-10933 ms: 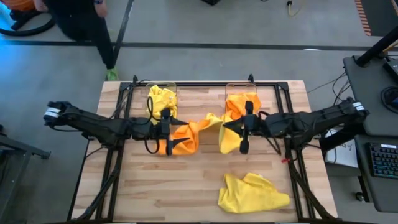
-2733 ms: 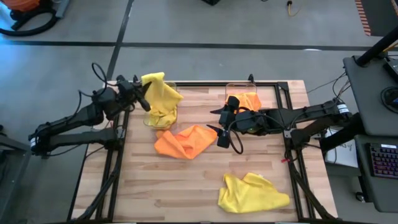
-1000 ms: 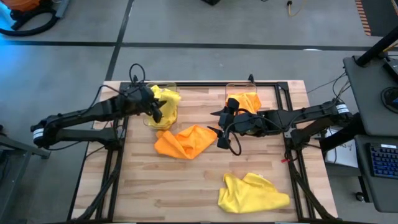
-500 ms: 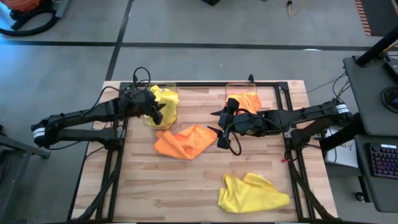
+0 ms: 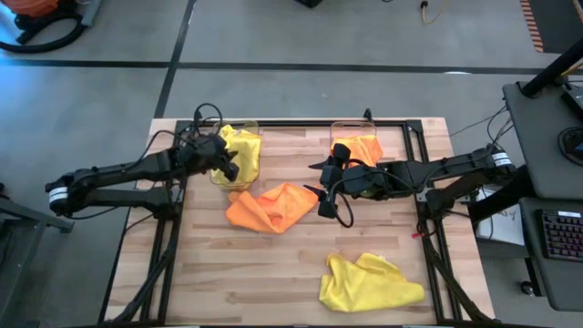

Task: Sort microfiber towel by color & place in baskets
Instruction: Put the yellow microfiber cloth into the left transparent bin

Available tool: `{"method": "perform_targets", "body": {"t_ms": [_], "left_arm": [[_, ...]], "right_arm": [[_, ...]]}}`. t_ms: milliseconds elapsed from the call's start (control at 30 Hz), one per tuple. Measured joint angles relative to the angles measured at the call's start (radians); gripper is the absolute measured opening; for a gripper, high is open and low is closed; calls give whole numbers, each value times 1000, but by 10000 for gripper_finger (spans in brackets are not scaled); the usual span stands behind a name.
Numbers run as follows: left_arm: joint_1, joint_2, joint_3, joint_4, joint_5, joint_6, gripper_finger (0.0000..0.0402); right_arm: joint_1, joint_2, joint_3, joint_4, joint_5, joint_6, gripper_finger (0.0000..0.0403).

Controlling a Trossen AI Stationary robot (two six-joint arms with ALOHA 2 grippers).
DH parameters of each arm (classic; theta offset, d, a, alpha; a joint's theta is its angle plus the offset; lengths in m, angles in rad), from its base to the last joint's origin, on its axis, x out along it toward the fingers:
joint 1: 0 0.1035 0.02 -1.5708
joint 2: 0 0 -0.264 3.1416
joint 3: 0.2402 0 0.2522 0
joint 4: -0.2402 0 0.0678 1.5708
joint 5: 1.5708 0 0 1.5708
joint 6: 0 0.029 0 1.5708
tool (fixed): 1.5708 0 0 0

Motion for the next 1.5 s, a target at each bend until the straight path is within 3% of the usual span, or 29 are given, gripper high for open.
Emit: {"method": "perform_targets", "body": {"t_ms": [600, 800, 933, 1167, 1500], "left_arm": [[1, 3, -54, 0, -24, -41, 0], [1, 3, -54, 0, -28, -57, 18], [1, 3, -54, -7, -52, -68, 43], [1, 13, -54, -24, -52, -78, 114], [1, 5, -45, -42, -51, -48, 226]], "right_arm": [[0, 0, 0, 10, 0, -1, 244], [-11, 4, -3, 59, -3, -18, 241], [-50, 32, -9, 151, -29, -79, 227], [-173, 111, -10, 295, -195, -153, 203], [-285, 249, -10, 480, -197, -250, 171]]}}
